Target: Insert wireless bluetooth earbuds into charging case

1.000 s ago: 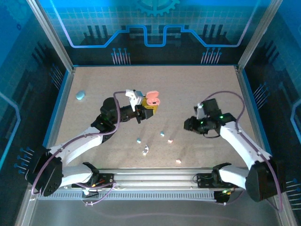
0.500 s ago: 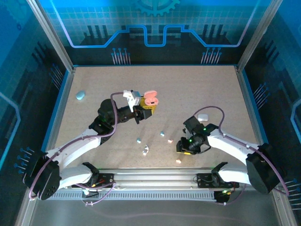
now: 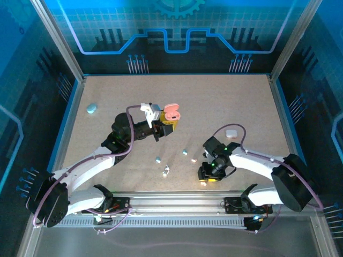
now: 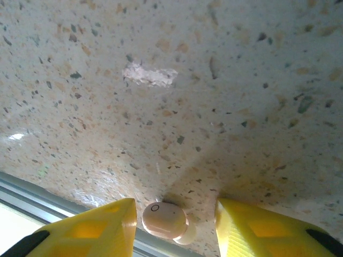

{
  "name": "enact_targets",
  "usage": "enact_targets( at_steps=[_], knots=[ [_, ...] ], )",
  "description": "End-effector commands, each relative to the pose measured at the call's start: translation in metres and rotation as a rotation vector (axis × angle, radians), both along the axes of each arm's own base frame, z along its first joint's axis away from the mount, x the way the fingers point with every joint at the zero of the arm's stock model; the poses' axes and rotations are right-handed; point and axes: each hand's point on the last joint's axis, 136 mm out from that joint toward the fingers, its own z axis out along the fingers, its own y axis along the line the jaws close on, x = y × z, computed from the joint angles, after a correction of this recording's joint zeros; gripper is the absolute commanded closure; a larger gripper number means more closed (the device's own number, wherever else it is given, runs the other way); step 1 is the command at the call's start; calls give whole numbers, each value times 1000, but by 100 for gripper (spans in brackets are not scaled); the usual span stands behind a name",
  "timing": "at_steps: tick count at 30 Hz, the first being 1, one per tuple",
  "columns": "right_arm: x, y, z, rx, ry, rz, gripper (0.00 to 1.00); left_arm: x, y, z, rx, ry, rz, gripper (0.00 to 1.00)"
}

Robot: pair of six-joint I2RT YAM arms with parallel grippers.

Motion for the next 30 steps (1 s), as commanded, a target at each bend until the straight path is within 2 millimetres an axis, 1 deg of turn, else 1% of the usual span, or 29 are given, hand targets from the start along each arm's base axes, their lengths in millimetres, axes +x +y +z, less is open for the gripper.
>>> enact_targets(
  at_steps=[1, 6, 9, 15, 18, 20, 27, 30],
  knots=[
    [-13, 3, -2, -31, 35, 74, 57, -3, 2, 6, -14, -22, -6, 64],
    [-18, 12, 1, -26, 39, 115, 60, -2, 2, 5, -12, -18, -4, 64],
    [-18, 13, 3, -40, 31, 121, 60, -1, 2, 6, -13, -20, -5, 64],
    [-17, 8, 3, -92, 8, 154, 57, 0, 0, 5, -12, -15, -7, 64],
    [-17, 4, -1, -128, 7, 167, 58, 1, 0, 5, -11, -13, -8, 64],
    [-15, 1, -3, -164, 1, 174, 59, 1, 0, 4, -11, -12, -7, 64],
    [-4, 3, -5, -227, -51, 168, 67, 1, 1, 6, -14, -16, 0, 64],
    [1, 0, -1, -251, -77, 148, 71, 1, 2, 7, -12, -19, 3, 64]
  ],
)
